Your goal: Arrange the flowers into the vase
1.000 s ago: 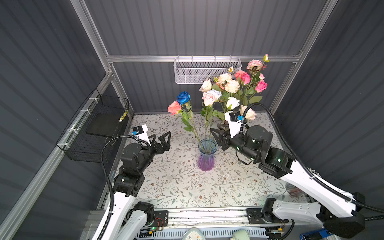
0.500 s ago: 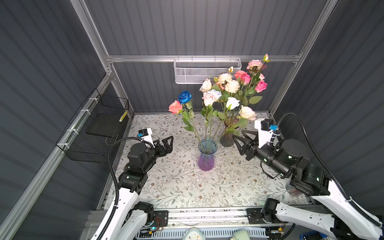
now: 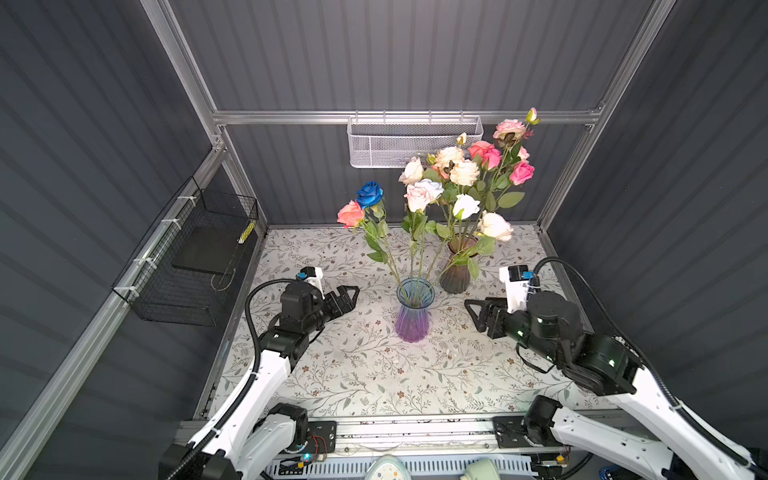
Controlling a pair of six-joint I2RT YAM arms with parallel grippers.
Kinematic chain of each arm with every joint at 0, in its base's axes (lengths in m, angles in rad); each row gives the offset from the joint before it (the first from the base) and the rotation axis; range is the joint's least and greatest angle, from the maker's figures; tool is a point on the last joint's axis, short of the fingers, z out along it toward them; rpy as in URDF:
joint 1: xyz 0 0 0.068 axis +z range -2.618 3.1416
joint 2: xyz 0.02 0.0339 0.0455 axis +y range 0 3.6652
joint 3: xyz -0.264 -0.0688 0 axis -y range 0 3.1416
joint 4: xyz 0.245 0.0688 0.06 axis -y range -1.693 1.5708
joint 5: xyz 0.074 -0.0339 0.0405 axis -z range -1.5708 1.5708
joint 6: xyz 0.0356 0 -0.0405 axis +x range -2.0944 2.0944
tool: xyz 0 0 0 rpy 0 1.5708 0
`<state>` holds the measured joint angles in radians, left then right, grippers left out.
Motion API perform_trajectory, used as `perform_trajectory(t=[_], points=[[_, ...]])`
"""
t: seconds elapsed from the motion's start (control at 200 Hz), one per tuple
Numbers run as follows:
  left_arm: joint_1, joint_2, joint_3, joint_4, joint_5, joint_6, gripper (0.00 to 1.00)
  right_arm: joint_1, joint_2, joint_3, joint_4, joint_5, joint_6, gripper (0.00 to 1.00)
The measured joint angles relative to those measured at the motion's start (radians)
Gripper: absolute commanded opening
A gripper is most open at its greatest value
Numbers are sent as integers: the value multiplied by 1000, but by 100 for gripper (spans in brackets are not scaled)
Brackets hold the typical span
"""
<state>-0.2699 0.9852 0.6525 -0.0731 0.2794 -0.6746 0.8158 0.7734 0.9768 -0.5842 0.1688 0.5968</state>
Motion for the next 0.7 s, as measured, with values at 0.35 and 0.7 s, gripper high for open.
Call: perform_trajectory(t=[0.35,0.7], points=[[0,171,5,54,75,-30,90,-11,-5,-454,260,-145,218,56],[0,256,1,154,100,-55,90,-11,304,-631,723,-254,349,30]])
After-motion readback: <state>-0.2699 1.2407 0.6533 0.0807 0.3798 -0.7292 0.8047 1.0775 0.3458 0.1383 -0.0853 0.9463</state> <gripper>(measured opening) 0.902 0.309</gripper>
